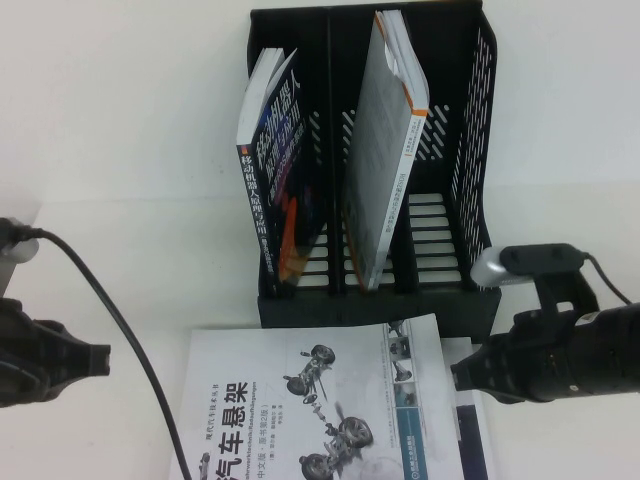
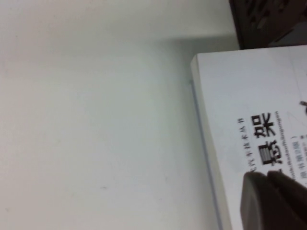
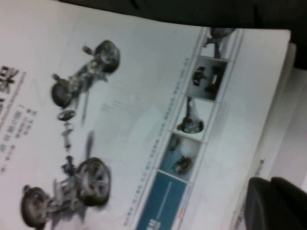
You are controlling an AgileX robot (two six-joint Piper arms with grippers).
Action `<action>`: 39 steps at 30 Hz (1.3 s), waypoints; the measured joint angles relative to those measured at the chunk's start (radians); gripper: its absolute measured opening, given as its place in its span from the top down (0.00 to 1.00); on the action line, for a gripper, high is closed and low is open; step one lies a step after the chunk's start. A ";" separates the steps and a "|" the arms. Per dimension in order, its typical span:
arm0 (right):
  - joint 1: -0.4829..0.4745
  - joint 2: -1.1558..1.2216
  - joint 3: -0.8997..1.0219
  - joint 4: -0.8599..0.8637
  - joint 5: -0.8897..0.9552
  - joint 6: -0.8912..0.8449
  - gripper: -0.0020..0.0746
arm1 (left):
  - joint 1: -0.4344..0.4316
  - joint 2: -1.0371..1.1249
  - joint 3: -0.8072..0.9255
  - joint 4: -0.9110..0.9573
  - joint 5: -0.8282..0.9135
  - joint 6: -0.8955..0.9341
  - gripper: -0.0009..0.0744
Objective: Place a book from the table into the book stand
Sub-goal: Push book with right arm
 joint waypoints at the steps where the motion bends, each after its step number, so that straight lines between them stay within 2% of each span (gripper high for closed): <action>1: 0.000 0.011 -0.002 0.000 -0.005 0.000 0.97 | 0.000 0.000 -0.001 -0.010 0.000 0.000 0.99; 13: 0.016 0.079 -0.049 0.000 0.008 0.000 0.97 | 0.000 0.000 -0.001 -0.053 -0.014 -0.008 0.99; 23: 0.017 0.200 -0.053 0.000 -0.064 -0.043 0.97 | 0.000 0.000 -0.001 -0.186 -0.051 -0.001 0.99; 30: 0.017 0.160 -0.055 0.000 -0.022 -0.025 0.97 | 0.008 0.000 -0.001 -0.131 -0.080 -0.064 0.99; 35: 0.017 0.169 -0.057 -0.005 0.034 -0.025 0.97 | 0.092 0.017 -0.001 -0.122 -0.017 -0.079 0.99; 39: 0.017 0.194 -0.059 -0.005 0.042 -0.025 0.97 | 0.219 0.082 -0.001 -0.166 0.090 0.020 0.99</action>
